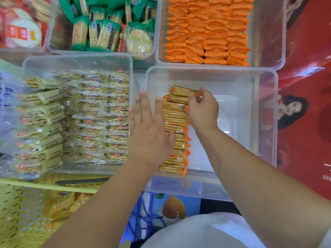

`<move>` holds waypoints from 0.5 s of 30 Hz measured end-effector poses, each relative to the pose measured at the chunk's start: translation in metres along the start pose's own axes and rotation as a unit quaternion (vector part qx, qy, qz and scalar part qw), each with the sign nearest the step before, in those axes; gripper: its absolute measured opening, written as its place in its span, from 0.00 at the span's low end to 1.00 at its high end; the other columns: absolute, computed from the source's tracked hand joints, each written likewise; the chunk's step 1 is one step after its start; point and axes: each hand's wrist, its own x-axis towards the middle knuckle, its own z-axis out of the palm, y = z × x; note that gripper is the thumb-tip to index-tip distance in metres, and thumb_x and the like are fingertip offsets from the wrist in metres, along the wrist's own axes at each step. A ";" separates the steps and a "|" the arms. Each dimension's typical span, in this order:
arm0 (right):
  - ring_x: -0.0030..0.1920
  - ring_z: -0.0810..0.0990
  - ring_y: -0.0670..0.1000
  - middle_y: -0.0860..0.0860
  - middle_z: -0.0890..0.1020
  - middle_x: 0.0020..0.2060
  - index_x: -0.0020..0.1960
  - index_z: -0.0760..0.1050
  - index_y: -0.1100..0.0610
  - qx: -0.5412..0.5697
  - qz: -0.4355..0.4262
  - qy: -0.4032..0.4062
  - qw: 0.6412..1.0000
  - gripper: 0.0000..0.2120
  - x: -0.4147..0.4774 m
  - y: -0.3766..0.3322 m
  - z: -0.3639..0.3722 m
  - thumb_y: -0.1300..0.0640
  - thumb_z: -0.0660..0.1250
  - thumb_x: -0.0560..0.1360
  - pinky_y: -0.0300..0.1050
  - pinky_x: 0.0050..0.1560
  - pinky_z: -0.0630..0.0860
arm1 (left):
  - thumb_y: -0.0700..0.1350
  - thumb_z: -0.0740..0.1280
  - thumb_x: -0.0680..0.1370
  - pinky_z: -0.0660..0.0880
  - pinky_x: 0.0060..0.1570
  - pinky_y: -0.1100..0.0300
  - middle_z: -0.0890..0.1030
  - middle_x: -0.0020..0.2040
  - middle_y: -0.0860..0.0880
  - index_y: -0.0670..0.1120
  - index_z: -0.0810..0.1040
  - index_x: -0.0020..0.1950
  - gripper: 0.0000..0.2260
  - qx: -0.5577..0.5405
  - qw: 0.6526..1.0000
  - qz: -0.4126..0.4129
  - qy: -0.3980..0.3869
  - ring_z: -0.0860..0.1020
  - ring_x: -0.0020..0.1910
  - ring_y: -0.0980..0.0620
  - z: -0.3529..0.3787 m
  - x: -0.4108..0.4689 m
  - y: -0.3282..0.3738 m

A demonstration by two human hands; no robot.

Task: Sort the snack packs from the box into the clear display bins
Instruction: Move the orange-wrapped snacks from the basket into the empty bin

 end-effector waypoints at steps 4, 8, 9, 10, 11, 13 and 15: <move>0.60 0.79 0.52 0.51 0.82 0.60 0.67 0.78 0.55 -0.086 -0.103 -0.032 0.990 0.17 -0.011 -0.008 0.008 0.57 0.62 0.80 0.49 0.64 0.75 | 0.56 0.67 0.77 0.37 0.78 0.43 0.41 0.83 0.34 0.42 0.48 0.84 0.43 -0.012 1.000 -0.003 -0.004 0.41 0.83 0.37 0.000 0.000 -0.001; 0.71 0.71 0.54 0.53 0.73 0.73 0.74 0.71 0.54 -0.179 -0.162 -0.099 0.965 0.22 -0.008 -0.001 0.014 0.57 0.63 0.80 0.47 0.71 0.69 | 0.54 0.66 0.77 0.35 0.78 0.44 0.40 0.83 0.34 0.42 0.48 0.84 0.42 -0.004 1.000 0.000 -0.003 0.41 0.82 0.36 0.001 0.000 -0.001; 0.74 0.68 0.54 0.53 0.69 0.76 0.76 0.69 0.53 -0.205 -0.171 -0.110 0.957 0.24 -0.008 0.003 0.014 0.55 0.63 0.81 0.49 0.73 0.68 | 0.54 0.66 0.76 0.35 0.78 0.43 0.40 0.83 0.33 0.42 0.48 0.84 0.42 -0.004 1.000 0.000 -0.003 0.41 0.82 0.36 0.001 0.000 -0.001; 0.75 0.66 0.56 0.54 0.67 0.76 0.78 0.67 0.52 -0.247 -0.190 -0.111 0.944 0.26 -0.008 0.007 0.012 0.52 0.64 0.81 0.52 0.73 0.67 | 0.54 0.66 0.76 0.36 0.78 0.43 0.41 0.83 0.33 0.42 0.48 0.84 0.42 -0.004 1.000 -0.001 -0.004 0.41 0.82 0.36 0.001 0.000 -0.001; 0.75 0.64 0.58 0.55 0.65 0.77 0.79 0.65 0.52 -0.310 -0.219 -0.103 0.920 0.28 -0.008 0.011 0.011 0.48 0.64 0.80 0.55 0.73 0.66 | 0.54 0.66 0.76 0.36 0.78 0.43 0.40 0.83 0.34 0.43 0.48 0.84 0.43 -0.004 1.000 -0.002 -0.006 0.41 0.82 0.36 0.001 0.000 -0.001; 0.78 0.56 0.61 0.56 0.59 0.78 0.81 0.58 0.52 -0.441 -0.270 -0.090 0.851 0.33 -0.011 0.017 0.009 0.38 0.57 0.81 0.62 0.76 0.57 | 0.55 0.66 0.77 0.36 0.78 0.43 0.40 0.83 0.34 0.43 0.49 0.84 0.42 -0.005 1.000 -0.004 -0.008 0.41 0.83 0.36 0.001 0.000 -0.001; 0.81 0.43 0.60 0.54 0.49 0.82 0.83 0.46 0.55 -0.520 -0.301 -0.110 0.792 0.38 -0.011 0.023 0.010 0.32 0.43 0.81 0.66 0.78 0.42 | 0.55 0.66 0.77 0.35 0.78 0.44 0.40 0.83 0.34 0.44 0.49 0.84 0.41 -0.007 1.000 -0.004 -0.006 0.40 0.83 0.37 0.000 0.001 -0.001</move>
